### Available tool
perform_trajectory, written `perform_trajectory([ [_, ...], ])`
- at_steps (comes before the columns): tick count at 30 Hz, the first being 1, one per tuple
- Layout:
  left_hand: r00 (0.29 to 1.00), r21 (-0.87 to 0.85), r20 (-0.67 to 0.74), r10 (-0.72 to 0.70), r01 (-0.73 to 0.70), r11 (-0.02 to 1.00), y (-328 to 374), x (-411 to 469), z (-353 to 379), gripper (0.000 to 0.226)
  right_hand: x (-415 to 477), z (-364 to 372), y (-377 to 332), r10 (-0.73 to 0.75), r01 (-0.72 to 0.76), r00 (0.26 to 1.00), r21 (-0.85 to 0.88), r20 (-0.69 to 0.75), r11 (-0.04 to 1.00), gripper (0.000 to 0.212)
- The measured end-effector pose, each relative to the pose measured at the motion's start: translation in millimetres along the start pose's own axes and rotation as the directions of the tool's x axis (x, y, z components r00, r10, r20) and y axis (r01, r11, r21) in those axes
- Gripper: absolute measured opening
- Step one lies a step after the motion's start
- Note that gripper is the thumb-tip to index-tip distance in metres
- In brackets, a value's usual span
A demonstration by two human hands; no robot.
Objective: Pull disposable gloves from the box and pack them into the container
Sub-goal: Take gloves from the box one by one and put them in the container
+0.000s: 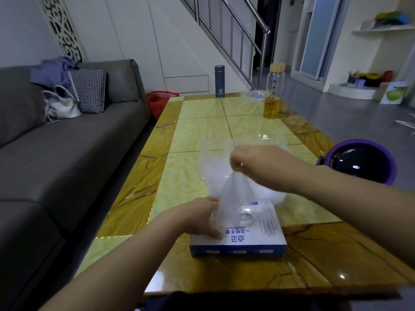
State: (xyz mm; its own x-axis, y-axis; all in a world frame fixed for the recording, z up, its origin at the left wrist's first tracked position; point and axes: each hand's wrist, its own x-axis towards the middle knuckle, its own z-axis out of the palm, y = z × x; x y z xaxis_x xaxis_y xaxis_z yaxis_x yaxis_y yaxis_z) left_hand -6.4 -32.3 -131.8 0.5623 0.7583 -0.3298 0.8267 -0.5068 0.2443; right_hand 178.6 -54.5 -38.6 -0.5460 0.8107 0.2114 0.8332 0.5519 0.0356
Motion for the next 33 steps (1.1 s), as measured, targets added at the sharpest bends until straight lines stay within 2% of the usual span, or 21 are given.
perform_trajectory([
  [1, 1.0, -0.021, 0.001, -0.015, 0.015, 1.0, 1, -1, -2, 0.077, 0, -5, 3, 0.039, -0.036, 0.998, 0.06, -0.051, 0.998, 0.008],
  [3, 1.0, -0.184, -0.002, -0.023, 0.022, 0.983, 1, -7, -12, 0.065, 0, -10, 9, 0.077, -0.064, 0.991, 0.122, -0.105, 0.99, 0.007],
  [5, 0.998, -0.424, -0.006, 0.062, -0.059, 0.904, 3, -18, -26, 0.053, -3, -11, 13, 0.082, -0.07, 0.993, 0.139, -0.088, 0.988, 0.009],
  [6, 0.994, -0.544, -0.017, 0.112, -0.103, 0.833, 5, -24, -33, 0.047, -6, -10, 13, 0.08, -0.069, 0.994, 0.144, -0.072, 0.987, 0.009],
  [8, 0.985, -0.798, -0.087, 0.147, -0.158, 0.582, 6, -37, -44, 0.037, -11, -7, 13, 0.074, -0.061, 0.995, 0.164, -0.072, 0.984, 0.01],
  [9, 0.986, -0.889, -0.111, 0.128, -0.156, 0.431, 6, -42, -48, 0.043, -12, -6, 13, 0.072, -0.057, 0.994, 0.175, -0.082, 0.983, 0.01],
  [12, 0.979, -0.997, -0.075, 0.189, -0.08, 0.021, -3, -46, -53, 0.094, -13, -5, 13, 0.078, -0.053, 0.99, 0.199, -0.12, 0.979, 0.01],
  [14, 0.972, -0.991, -0.077, 0.221, -0.05, -0.127, -8, -45, -58, 0.109, -13, -5, 16, 0.077, -0.048, 0.988, 0.205, -0.137, 0.978, 0.01],
  [16, 0.97, -0.981, -0.113, 0.215, -0.075, -0.181, -1, -43, -64, 0.103, -12, -5, 19, 0.072, -0.04, 0.987, 0.212, -0.146, 0.976, 0.009],
  [19, 0.986, -0.975, -0.154, 0.063, -0.141, -0.174, 18, -33, -75, 0.045, -8, -4, 20, 0.065, -0.027, 0.985, 0.229, -0.157, 0.973, 0.009],
  [20, 0.986, -0.975, -0.167, 0.008, -0.164, -0.148, 23, -28, -79, 0.032, -6, -2, 20, 0.069, -0.025, 0.983, 0.245, -0.17, 0.969, 0.01],
  [22, 0.978, -0.968, -0.204, -0.038, -0.207, -0.139, 31, -17, -84, 0.021, -5, -1, 21, 0.149, -0.068, 0.967, 0.356, -0.205, 0.932, 0.012],
  [24, 0.967, -0.952, -0.247, -0.06, -0.254, -0.17, 35, -14, -89, 0.02, -6, 0, 23, 0.349, -0.189, 0.918, 0.57, -0.187, 0.8, 0.022],
  [25, 0.962, -0.942, -0.264, -0.072, -0.273, -0.193, 35, -13, -92, 0.022, -7, 0, 23, 0.468, -0.258, 0.875, 0.699, -0.125, 0.668, 0.03],
  [26, 0.955, -0.93, -0.287, -0.08, -0.298, -0.215, 34, -12, -94, 0.022, -8, 0, 23, 0.57, -0.31, 0.821, 0.824, -0.02, 0.475, 0.038],
  [27, 0.949, -0.917, -0.304, -0.086, -0.316, -0.243, 33, -13, -96, 0.022, -9, 1, 22, 0.629, -0.342, 0.767, 0.909, 0.124, 0.237, 0.046],
  [28, 0.942, -0.904, -0.322, -0.092, -0.335, -0.266, 32, -13, -97, 0.022, -10, 2, 22, 0.629, -0.356, 0.726, 0.934, 0.278, -0.002, 0.053],
  [29, 0.936, -0.891, -0.335, -0.109, -0.352, -0.288, 31, -12, -98, 0.023, -11, 2, 20, 0.585, -0.363, 0.703, 0.911, 0.405, -0.195, 0.059],
  [30, 0.928, -0.878, -0.35, -0.128, -0.372, -0.301, 30, -11, -98, 0.023, -12, 2, 18, 0.524, -0.372, 0.694, 0.869, 0.494, -0.327, 0.064],
  [31, 0.921, -0.864, -0.361, -0.146, -0.389, -0.32, 30, -10, -97, 0.024, -14, 2, 16, 0.469, -0.379, 0.692, 0.829, 0.549, -0.41, 0.069],
  [33, 0.91, -0.839, -0.385, -0.155, -0.415, -0.35, 30, -8, -97, 0.025, -13, 0, 13, 0.415, -0.357, 0.698, 0.786, 0.583, -0.504, 0.077],
])
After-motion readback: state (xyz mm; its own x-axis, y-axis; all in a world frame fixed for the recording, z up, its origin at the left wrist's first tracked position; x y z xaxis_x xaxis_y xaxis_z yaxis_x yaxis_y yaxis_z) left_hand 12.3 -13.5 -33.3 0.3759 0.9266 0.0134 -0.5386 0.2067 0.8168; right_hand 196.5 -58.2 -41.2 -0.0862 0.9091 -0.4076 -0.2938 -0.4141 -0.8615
